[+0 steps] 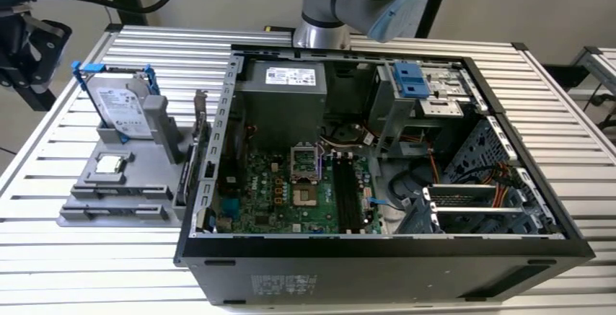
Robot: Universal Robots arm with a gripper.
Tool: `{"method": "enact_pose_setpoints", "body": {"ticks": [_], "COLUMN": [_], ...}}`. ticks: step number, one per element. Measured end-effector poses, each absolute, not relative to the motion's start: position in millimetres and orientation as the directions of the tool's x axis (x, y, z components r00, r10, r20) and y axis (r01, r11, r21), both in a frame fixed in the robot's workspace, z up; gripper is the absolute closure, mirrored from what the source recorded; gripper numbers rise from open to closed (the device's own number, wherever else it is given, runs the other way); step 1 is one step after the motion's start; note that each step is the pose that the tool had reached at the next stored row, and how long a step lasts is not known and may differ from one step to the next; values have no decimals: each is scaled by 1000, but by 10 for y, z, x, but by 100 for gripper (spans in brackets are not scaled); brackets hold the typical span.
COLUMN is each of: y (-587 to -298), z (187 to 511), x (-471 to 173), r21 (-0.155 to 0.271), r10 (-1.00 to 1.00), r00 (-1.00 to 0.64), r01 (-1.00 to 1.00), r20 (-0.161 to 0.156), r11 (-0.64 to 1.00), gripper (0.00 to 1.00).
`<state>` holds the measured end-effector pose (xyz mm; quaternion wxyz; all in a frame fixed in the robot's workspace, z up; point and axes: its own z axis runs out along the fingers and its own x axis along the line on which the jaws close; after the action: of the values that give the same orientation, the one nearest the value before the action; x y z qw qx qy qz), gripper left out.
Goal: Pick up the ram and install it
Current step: 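Pick up the ram and move it above insertion slot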
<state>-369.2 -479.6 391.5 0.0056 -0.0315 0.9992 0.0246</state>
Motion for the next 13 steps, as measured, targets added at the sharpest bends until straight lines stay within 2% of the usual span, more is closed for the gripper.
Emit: {"method": "enact_pose_setpoints", "body": {"ticks": [13], "y": [-4796], "z": [3917], "x": [-3692], "r21": [49], "r10": [-199], "r00": [-980], "r01": [-200], "r20": [-13], "r11": [979], "gripper": [100]}}
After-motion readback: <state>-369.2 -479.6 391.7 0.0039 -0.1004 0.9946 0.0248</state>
